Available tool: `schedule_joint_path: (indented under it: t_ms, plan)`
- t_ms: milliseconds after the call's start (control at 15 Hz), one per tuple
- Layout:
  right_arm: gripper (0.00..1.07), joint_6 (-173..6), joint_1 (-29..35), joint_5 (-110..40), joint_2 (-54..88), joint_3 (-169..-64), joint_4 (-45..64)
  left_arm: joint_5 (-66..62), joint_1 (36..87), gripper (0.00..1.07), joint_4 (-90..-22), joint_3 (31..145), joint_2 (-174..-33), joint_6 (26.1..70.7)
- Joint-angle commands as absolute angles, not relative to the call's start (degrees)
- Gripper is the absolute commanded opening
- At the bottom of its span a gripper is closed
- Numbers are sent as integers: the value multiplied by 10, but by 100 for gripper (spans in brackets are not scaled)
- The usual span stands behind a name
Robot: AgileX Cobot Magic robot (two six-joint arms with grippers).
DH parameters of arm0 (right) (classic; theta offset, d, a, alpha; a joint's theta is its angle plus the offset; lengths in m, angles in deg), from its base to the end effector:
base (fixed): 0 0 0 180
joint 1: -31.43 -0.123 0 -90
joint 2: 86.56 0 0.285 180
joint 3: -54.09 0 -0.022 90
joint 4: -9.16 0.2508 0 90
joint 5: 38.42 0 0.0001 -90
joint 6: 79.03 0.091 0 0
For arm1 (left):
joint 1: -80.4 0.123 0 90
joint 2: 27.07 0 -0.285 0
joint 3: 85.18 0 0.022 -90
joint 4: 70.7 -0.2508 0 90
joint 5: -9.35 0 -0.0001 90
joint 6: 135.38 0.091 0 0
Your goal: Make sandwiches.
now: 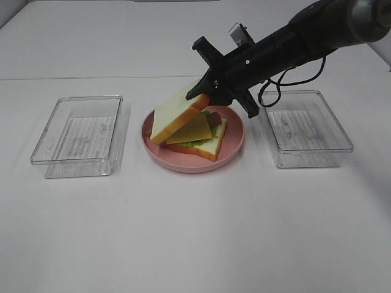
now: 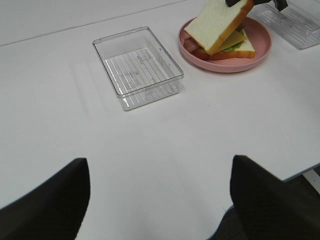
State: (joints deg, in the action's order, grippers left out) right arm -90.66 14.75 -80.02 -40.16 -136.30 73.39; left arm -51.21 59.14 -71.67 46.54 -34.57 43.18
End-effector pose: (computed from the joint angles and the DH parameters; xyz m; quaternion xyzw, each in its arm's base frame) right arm 0.4259 0.1845 0.1512 0.1315 0.8990 0.4069 0.0941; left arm -0.0052 0.0034 0.2790 0.1459 0.8370 -0.0955 0.5187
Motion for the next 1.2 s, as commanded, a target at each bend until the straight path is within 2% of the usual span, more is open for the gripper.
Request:
schedule_joint_path:
  t_ms: [67, 200, 267, 333, 400, 667, 933, 1200]
  plan:
    - [7, -903, 146, -793, -401, -1361, 740, -506, 591, 74, -716, 462, -334, 432]
    - [40, -903, 146, -792, -401, -1361, 734, -506, 591, 74, -716, 462, -334, 432]
    - [61, -903, 146, -792, -401, -1361, 726, -506, 591, 74, -716, 462, -334, 432]
    - [76, -903, 146, -793, -401, -1361, 713, -506, 591, 74, -716, 462, -334, 432]
    - [84, -903, 146, -799, -400, -1361, 700, -506, 591, 74, -716, 462, -334, 432]
    - [85, -894, 146, -810, -371, -1361, 575, -506, 591, 74, -716, 462, -334, 432]
    - [85, -805, 146, -818, -313, -1361, 367, -506, 591, 74, -716, 462, -334, 432]
    - [84, -797, 146, -899, -221, -1361, 242, -506, 591, 74, -716, 462, -334, 432]
